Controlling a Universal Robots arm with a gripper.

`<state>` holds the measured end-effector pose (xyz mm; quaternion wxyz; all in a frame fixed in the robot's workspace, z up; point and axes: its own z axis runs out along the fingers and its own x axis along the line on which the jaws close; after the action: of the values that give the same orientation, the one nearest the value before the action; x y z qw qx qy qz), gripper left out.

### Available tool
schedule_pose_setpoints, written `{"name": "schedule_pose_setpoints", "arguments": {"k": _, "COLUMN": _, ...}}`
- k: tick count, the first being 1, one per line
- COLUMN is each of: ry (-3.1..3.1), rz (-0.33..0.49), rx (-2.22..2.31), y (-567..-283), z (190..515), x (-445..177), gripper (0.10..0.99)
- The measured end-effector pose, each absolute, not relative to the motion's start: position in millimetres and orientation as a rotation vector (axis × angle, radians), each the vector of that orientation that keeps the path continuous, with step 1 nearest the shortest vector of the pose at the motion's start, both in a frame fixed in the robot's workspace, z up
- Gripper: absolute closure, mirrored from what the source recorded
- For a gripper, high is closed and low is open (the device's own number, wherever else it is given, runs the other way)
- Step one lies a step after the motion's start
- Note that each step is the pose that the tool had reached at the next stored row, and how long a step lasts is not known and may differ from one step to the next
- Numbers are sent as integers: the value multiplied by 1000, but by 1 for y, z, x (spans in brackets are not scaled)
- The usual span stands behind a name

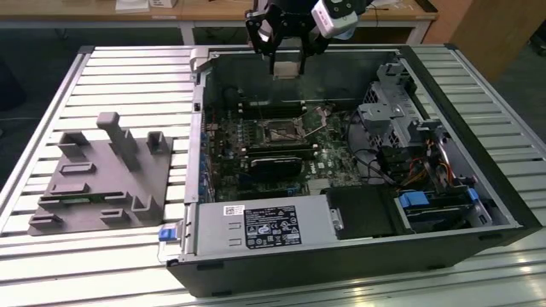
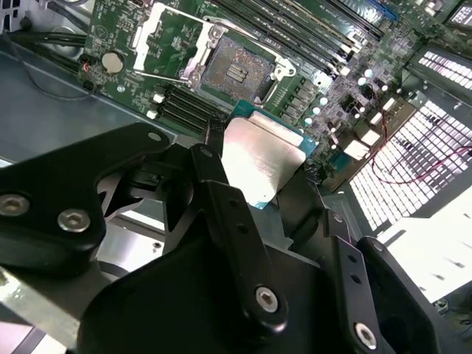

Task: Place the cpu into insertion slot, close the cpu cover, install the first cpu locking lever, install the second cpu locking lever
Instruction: 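Place the cpu into insertion slot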

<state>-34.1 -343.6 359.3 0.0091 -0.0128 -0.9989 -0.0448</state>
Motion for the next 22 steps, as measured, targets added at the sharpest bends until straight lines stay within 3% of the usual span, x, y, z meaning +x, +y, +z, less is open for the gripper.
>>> {"name": "schedule_pose_setpoints", "arguments": {"k": 22, "ry": -3120, "rz": -140, "rx": -40, "y": -344, "z": 332, "x": -34, "gripper": 549}}
